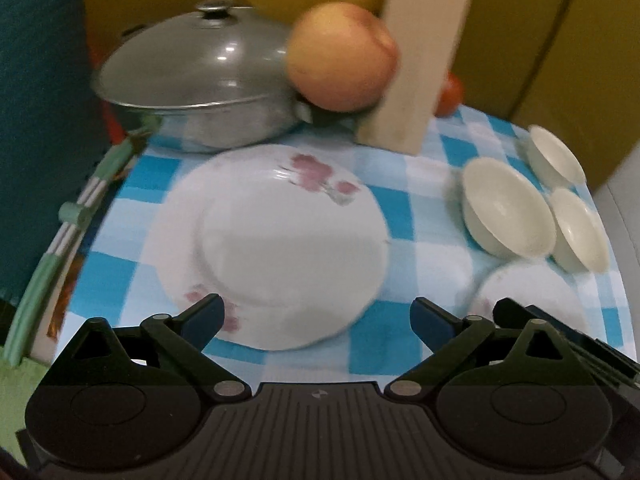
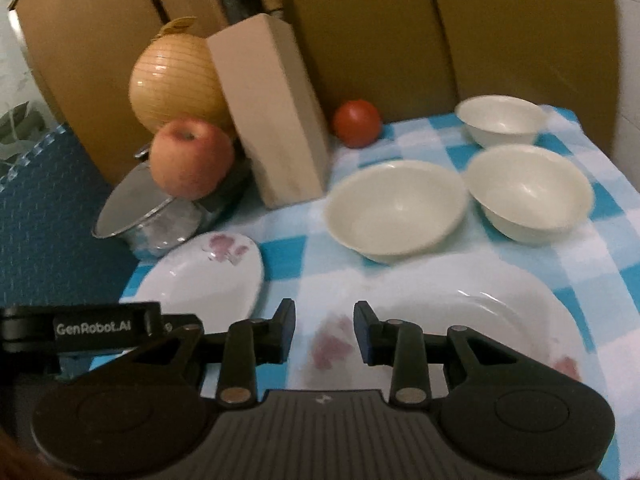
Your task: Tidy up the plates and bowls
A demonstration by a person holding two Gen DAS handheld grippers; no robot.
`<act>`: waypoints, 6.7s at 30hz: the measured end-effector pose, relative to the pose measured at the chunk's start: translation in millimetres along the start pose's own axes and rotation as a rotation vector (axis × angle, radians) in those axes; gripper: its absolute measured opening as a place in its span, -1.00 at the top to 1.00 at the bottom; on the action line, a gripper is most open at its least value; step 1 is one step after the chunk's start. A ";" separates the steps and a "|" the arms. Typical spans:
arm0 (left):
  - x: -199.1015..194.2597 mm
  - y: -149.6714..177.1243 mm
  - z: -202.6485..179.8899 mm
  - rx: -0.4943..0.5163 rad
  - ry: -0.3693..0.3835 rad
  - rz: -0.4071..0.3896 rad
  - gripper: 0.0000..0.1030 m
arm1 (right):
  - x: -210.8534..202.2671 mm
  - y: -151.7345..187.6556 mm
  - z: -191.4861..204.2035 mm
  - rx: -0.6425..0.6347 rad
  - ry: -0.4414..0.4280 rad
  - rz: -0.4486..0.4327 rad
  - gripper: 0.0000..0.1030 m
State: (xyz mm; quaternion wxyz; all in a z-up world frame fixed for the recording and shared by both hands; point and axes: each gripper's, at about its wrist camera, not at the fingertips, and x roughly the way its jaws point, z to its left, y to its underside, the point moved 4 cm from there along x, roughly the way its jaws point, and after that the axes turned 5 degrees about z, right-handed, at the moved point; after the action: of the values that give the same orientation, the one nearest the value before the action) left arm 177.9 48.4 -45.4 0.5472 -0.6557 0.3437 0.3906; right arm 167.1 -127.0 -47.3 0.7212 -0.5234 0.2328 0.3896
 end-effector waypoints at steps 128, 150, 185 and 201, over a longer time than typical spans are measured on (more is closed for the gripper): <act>30.1 -2.2 76.2 -0.062 -0.096 0.113 -0.85 | 76.4 1.0 54.9 -0.003 -0.201 0.245 0.31; 20.5 1.3 73.9 -0.053 -0.113 0.090 -0.71 | 68.9 2.3 59.2 -0.037 -0.183 0.223 0.42; 6.5 -0.8 69.4 -0.054 -0.097 0.040 -0.72 | 48.8 -3.0 59.3 -0.045 -0.185 0.173 0.42; -3.2 2.7 39.2 -0.004 -0.051 0.012 -0.74 | 18.9 -6.7 35.6 -0.019 -0.139 0.125 0.42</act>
State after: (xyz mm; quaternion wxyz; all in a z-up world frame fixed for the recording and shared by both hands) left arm 168.7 86.7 -47.5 0.5520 -0.6445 0.3330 0.4112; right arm 180.9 -88.7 -45.3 0.7048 -0.4864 0.2107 0.4715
